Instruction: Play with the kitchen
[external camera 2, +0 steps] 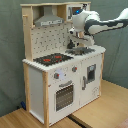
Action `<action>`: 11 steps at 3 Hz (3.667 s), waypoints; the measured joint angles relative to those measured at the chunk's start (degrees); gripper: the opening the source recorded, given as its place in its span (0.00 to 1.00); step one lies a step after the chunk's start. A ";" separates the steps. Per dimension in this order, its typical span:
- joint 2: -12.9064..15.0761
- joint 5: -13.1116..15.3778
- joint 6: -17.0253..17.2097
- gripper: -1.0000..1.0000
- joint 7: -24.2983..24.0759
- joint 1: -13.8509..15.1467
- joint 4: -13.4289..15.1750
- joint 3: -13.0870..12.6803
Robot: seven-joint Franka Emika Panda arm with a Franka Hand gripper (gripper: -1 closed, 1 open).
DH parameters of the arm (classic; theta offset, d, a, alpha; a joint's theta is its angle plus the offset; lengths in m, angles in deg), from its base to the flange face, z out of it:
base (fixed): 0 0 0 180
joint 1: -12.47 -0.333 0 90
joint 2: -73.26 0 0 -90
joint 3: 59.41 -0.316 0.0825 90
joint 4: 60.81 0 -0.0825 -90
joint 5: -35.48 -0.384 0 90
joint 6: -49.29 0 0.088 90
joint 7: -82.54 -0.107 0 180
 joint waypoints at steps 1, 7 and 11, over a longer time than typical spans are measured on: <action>-0.53 3.88 2.90 1.00 0.04 -0.01 0.00 -3.84; -11.10 28.00 11.46 1.00 1.90 -4.45 0.07 -21.75; -22.55 43.21 -2.99 1.00 9.73 -8.26 0.57 -20.97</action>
